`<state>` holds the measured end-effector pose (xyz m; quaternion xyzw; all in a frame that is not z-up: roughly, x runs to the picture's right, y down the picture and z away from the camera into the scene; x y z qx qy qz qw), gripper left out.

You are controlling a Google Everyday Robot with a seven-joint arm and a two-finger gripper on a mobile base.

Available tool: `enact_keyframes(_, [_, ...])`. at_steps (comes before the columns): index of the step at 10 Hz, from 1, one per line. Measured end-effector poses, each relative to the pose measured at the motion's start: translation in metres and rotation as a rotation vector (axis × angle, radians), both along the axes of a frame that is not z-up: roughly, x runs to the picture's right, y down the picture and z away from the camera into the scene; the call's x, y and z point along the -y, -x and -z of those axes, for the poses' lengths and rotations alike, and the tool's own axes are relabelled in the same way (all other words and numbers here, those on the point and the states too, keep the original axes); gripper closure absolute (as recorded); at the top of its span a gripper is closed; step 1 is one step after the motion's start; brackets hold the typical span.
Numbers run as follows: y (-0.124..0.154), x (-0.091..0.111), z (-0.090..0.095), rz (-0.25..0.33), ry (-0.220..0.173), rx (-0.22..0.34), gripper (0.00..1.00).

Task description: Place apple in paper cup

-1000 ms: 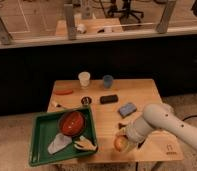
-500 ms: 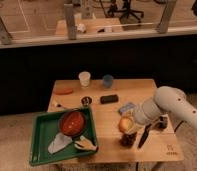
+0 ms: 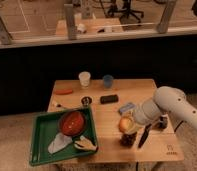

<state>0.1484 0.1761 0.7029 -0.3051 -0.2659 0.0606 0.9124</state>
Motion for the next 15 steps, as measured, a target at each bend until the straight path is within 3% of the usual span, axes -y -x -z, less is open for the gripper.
enact_keyframes(3, [0.016, 0.016, -0.017, 0.012, -0.025, 0.013, 1.0])
enact_keyframes(6, [0.051, 0.052, -0.041, -0.001, -0.109, 0.04, 1.0])
enact_keyframes(9, [0.063, 0.078, -0.049, -0.085, -0.17, 0.058, 1.0])
enact_keyframes(15, [0.093, 0.134, -0.059, -0.232, -0.231, 0.146, 1.0])
